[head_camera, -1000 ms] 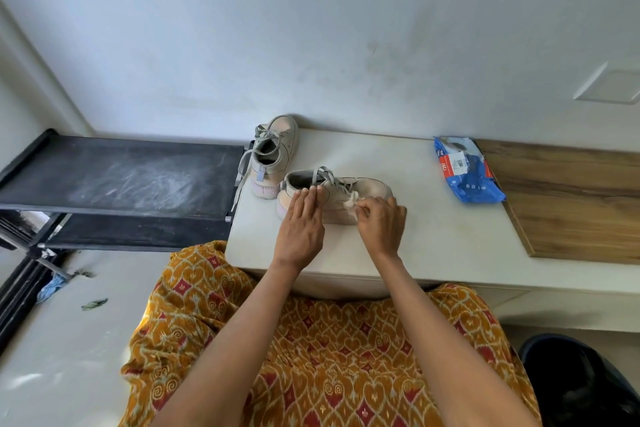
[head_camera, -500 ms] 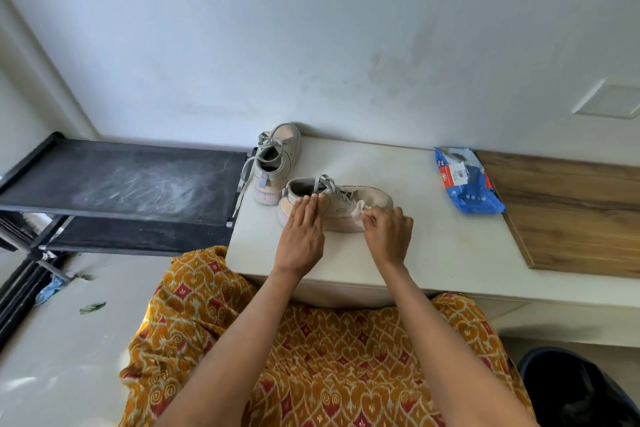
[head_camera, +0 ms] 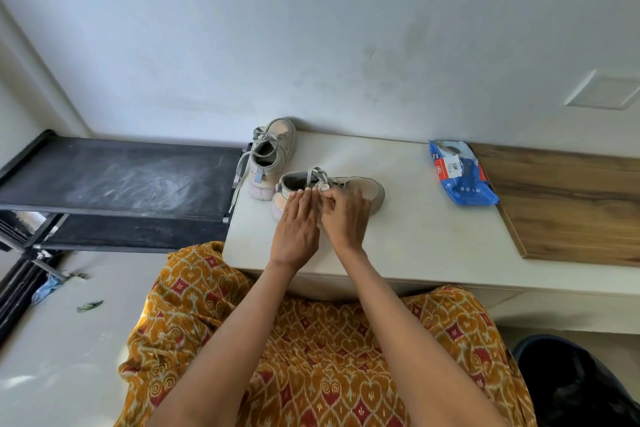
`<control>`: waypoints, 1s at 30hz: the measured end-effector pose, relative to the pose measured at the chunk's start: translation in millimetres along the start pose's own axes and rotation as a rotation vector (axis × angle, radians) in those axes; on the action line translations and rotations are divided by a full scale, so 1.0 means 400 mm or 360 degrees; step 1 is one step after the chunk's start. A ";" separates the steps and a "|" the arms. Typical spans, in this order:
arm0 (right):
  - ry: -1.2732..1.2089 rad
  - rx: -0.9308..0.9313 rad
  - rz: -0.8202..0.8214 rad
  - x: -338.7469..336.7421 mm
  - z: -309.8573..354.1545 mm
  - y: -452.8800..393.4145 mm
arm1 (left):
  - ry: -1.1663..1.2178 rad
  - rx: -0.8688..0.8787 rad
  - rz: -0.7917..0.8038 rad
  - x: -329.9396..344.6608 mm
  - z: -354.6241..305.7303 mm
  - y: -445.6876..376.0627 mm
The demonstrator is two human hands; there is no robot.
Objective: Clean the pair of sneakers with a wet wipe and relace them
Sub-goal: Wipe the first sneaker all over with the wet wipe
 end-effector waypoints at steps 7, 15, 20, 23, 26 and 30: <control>0.0220 0.0124 0.0195 -0.002 -0.181 0.034 | -0.0072 -0.0007 0.0014 -0.021 0.003 -0.006; -0.0393 -0.0113 0.0004 0.007 -0.042 -0.046 | -0.0078 -0.0037 0.0063 -0.020 0.000 0.001; -0.0097 -0.0170 0.0188 0.020 -0.130 0.013 | -0.0097 -0.0025 0.0044 -0.024 0.003 -0.003; 0.0088 -0.0091 0.0326 -0.004 -0.212 0.007 | -0.0096 -0.0036 0.0032 -0.021 0.005 -0.001; 0.0035 0.0132 0.0306 -0.021 -0.238 -0.036 | -0.0077 -0.0073 0.0063 -0.013 0.006 -0.001; 0.0075 0.0018 0.0242 -0.009 -0.180 -0.064 | -0.0078 -0.0080 0.0087 -0.008 0.007 -0.002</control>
Point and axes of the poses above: each hand's wrist, its own y-axis away from the middle knuckle, its own x-axis out of the palm, z = x × y, the point moved 7 cm from there along -y, towards the middle knuckle, and after that the axes turned 15 degrees about -x, right-handed, at the moved point
